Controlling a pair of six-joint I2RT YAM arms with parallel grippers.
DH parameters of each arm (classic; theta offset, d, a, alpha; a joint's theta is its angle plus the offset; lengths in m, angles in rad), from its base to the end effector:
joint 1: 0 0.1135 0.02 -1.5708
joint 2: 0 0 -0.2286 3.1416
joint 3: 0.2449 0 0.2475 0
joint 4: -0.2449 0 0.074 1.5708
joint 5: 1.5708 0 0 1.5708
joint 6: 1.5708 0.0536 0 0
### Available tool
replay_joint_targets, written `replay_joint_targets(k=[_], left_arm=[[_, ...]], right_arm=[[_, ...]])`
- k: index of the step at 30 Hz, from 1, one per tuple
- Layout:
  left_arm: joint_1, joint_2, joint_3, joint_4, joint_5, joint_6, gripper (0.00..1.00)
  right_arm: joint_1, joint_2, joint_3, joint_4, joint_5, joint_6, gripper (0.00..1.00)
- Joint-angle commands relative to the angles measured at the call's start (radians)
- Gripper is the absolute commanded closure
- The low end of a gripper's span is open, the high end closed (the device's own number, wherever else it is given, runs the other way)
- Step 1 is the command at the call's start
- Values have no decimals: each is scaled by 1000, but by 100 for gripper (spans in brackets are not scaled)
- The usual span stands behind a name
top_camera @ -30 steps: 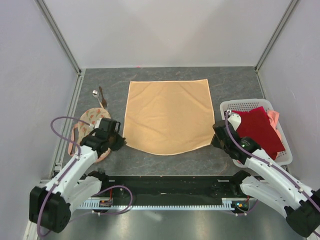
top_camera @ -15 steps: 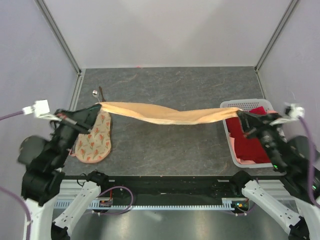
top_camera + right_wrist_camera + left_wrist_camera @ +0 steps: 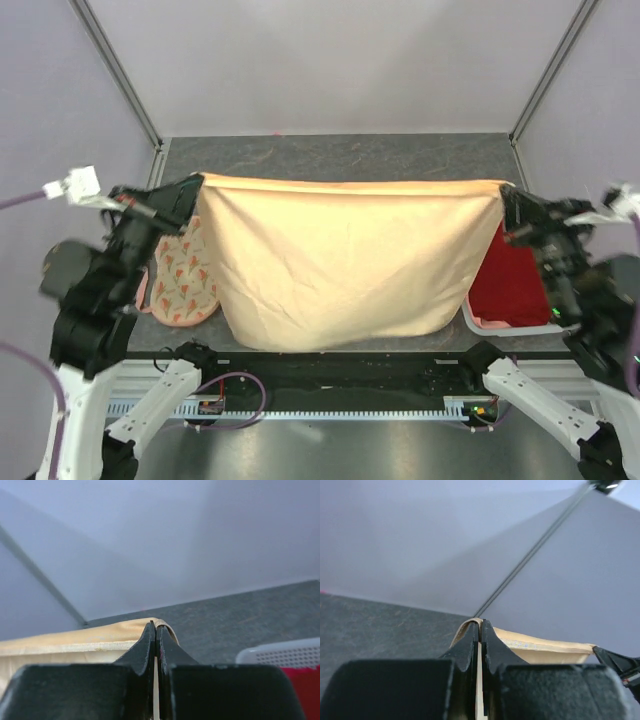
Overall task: Fold the napkin into a case and place the utensils inside
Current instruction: Flatten the napkin at the center of the board, then fold and flatten the napkin at the center of the board.
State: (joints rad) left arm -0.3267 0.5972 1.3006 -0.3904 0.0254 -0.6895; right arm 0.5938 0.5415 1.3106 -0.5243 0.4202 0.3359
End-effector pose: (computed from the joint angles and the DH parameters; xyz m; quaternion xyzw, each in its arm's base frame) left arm 0.0911 -0.0323 0.4824 -0.0960 0.5804 -0.3999 0.7028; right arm 0.0737 0.0234 0.4712 0.0856 0.6181 0.2308 0.7466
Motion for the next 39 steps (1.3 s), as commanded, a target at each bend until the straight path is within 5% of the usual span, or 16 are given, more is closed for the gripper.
replay_joint_targets(k=[1, 7, 14, 22, 32, 39], left_arm=[[5, 238, -9, -4, -169, 13, 98], [35, 561, 36, 13, -193, 16, 98], [149, 867, -32, 206, -58, -15, 98], [201, 1196, 100, 334, 129, -64, 98], [218, 1288, 121, 314, 197, -87, 98], [236, 1143, 121, 303, 283, -137, 98]], right_arm=[[-2, 221, 1, 41, 322, -21, 100], [-50, 490, -129, 283, 321, -25, 100], [-311, 753, -203, 478, -16, 42, 100], [-361, 1090, -103, 598, -170, 5, 100], [-390, 1252, -10, 583, -283, 23, 100], [-396, 1106, -20, 537, -333, 26, 100]])
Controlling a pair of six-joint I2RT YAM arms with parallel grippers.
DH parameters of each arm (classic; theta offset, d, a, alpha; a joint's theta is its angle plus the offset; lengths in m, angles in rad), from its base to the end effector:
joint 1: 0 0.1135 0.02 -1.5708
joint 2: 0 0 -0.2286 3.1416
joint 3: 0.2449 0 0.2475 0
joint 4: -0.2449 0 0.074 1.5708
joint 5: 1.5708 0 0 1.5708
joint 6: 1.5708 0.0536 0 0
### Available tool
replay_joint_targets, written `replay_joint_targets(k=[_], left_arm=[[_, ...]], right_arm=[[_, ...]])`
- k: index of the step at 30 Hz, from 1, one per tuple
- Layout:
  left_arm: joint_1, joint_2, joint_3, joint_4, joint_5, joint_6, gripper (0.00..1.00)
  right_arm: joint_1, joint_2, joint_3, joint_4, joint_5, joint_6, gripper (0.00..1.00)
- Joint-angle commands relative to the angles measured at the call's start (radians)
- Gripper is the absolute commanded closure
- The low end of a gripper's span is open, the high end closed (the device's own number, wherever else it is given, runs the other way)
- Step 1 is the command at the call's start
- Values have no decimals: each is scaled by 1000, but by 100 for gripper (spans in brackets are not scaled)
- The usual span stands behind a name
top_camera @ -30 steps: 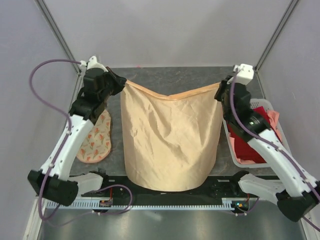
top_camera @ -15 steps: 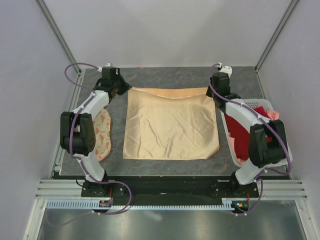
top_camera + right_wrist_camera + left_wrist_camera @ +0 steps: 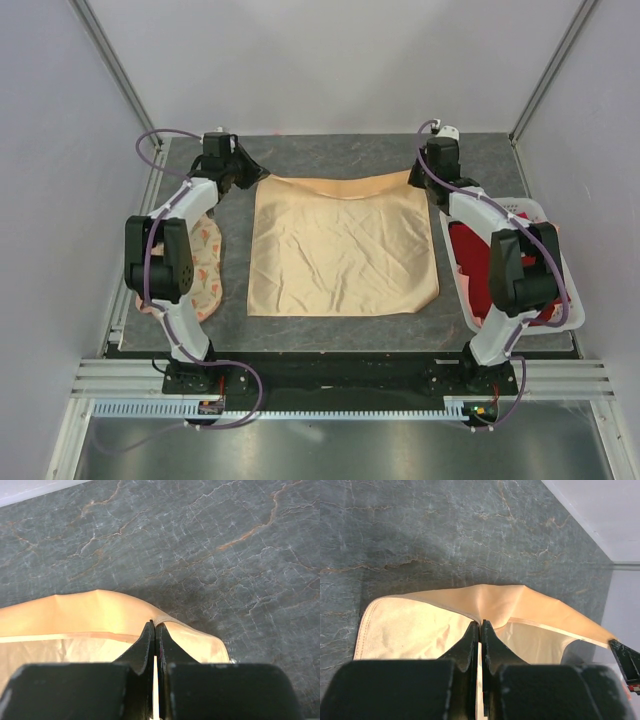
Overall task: Fold the napkin into a case and place the utensils inside
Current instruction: Fold and flatten the napkin at the center of the board.
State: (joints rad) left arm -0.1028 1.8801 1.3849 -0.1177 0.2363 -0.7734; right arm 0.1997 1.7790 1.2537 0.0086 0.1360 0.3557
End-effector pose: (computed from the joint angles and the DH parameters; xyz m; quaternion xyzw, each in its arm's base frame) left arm 0.4290 -0.0569 0.1974 -0.2387 0.8501 -0.2889 0.3700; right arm 0.4088 0.0753 0.2059 0.1013 0.8570 0.0811 0.4987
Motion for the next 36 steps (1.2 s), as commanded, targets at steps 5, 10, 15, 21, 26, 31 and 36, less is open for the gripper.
replay_joint_targets(k=[5, 10, 15, 21, 26, 31, 36], left_arm=[[14, -353, 49, 23, 87, -49, 98], [12, -615, 59, 29, 89, -27, 98], [12, -820, 95, 35, 92, 8, 98], [12, -1007, 160, 33, 109, 26, 98], [11, -1059, 247, 26, 141, 23, 98], [11, -1076, 250, 20, 118, 23, 98], [11, -1040, 148, 35, 87, 10, 98]], right_arm=[[-2, -341, 32, -81, -52, -23, 100], [-2, -622, 29, -151, -56, -41, 100], [-2, -861, 82, -216, -59, -72, 100], [-2, -1048, 156, -228, -101, -69, 100], [-2, -1132, 210, -222, -121, -67, 100], [-2, -1144, 211, -216, -108, -73, 100], [-2, -1106, 133, -196, -55, -75, 100]])
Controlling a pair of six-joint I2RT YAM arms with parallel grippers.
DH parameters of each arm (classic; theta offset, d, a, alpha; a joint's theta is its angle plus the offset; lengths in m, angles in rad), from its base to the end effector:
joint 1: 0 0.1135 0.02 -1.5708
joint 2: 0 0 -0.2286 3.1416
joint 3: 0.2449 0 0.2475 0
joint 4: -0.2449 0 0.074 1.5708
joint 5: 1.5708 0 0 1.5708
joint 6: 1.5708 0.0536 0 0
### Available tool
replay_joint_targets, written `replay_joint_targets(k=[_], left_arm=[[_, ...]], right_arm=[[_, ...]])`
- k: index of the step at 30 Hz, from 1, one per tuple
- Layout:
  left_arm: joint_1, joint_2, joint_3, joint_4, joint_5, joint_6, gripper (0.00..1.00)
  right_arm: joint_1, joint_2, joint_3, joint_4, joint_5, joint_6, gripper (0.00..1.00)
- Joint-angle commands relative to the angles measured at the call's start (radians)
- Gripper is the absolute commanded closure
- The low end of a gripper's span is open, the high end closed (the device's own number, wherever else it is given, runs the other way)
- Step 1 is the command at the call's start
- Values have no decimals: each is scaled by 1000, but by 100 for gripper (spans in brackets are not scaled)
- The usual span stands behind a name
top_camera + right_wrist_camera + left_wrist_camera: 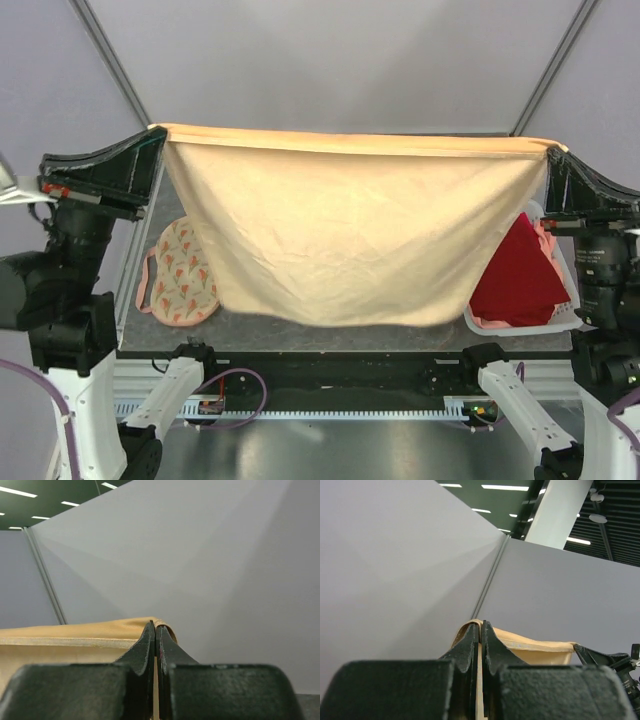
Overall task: Fold the napkin into a case and place the utensils inside
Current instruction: Fold and flatten the napkin at the center of the board.
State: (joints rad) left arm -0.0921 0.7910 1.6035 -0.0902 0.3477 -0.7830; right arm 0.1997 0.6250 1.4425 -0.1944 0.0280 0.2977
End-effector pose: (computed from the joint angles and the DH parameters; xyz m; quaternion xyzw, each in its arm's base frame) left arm 0.0722 -0.0250 0.5739 0.0110 0.4349 -0.4448 0.7829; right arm 0.0578 0.0102 0.5379 0.0348 0.4551 0.2128 0.8639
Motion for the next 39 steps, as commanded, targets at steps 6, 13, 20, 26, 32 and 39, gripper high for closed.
replay_joint_targets(k=[6, 13, 20, 26, 32, 39], left_arm=[[0, 187, -243, 58, -24, 11, 98], [2, 429, -405, 125, -108, 62, 98], [5, 755, -467, 282, -118, 44, 98], [12, 985, -347, 320, -18, -7, 98], [26, 1045, -289, 271, 17, -27, 98], [64, 992, -287, 97, 27, -22, 98]], right_arm=[[-2, 160, -217, 98, 89, 11, 100], [0, 335, -428, 282, 76, 55, 100], [-2, 678, -458, 466, 36, 78, 100], [-3, 956, -338, 455, -26, 72, 100], [-6, 1032, -298, 448, -56, 84, 100], [-34, 998, -297, 333, -63, 90, 100]])
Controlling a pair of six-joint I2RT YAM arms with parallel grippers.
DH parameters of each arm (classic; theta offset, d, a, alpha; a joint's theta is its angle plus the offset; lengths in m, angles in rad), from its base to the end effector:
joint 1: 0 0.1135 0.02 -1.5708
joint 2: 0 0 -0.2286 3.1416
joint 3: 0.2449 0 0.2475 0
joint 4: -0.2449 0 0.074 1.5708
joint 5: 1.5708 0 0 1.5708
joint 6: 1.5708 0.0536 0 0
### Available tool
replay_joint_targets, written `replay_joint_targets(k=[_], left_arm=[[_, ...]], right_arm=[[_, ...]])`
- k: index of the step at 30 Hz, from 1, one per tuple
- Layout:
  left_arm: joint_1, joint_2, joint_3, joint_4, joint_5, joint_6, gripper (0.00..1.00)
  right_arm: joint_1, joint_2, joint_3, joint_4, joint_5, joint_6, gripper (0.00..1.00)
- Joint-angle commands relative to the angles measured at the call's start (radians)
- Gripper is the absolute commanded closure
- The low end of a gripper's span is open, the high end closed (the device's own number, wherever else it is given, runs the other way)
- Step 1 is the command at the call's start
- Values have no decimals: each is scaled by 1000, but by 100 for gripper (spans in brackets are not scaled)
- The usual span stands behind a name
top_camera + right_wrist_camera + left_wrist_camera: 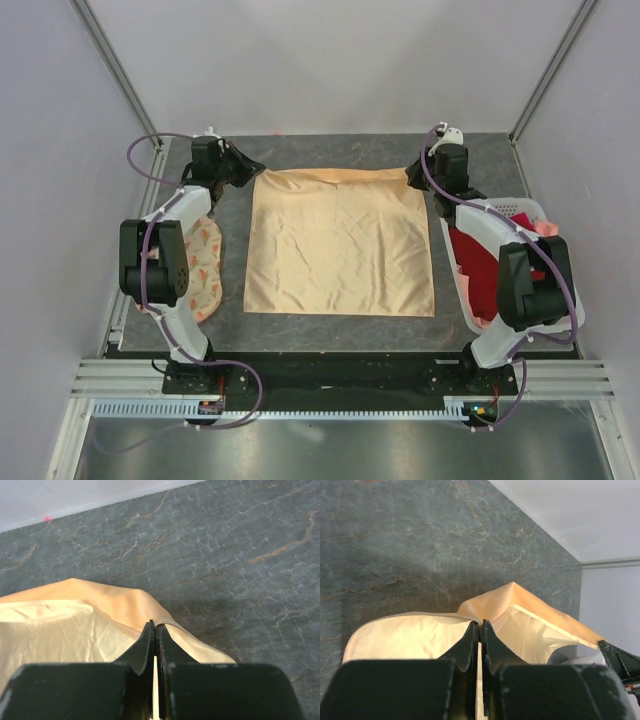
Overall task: Fold the napkin into a case and place the utensils inside
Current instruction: Fold and flatten the napkin at the center of the board.
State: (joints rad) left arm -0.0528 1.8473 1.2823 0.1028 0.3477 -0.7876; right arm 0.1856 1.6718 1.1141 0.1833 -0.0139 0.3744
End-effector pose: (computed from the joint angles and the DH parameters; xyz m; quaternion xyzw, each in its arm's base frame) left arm 0.4271 -0.0409 0.2001 -0.2158 0.8143 -0.3458 0.4133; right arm 0.3903 0.0740 0.2181 0.0740 0.8230 0.1611 0.5396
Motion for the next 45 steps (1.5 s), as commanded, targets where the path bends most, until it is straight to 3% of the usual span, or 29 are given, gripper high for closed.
replay_joint_targets(k=[1, 5, 16, 26, 35, 45], left_arm=[[33, -74, 34, -148, 25, -16, 98], [39, -134, 23, -310, 33, -4, 98], [39, -402, -196, -459, 132, 80, 98], [45, -612, -385, -594, 42, 156, 98], [45, -634, -501, -715, -48, 85, 98], [45, -649, -524, -767, -125, 47, 98]], right_arm=[[-21, -58, 30, -65, -24, 14, 100], [-28, -121, 17, -165, -32, 21, 100], [-28, -336, -131, -421, -107, 47, 100], [-29, -477, -295, -539, -193, 24, 100], [-28, -555, -378, -631, -153, -5, 100], [-28, -566, -384, -762, -51, 119, 100]])
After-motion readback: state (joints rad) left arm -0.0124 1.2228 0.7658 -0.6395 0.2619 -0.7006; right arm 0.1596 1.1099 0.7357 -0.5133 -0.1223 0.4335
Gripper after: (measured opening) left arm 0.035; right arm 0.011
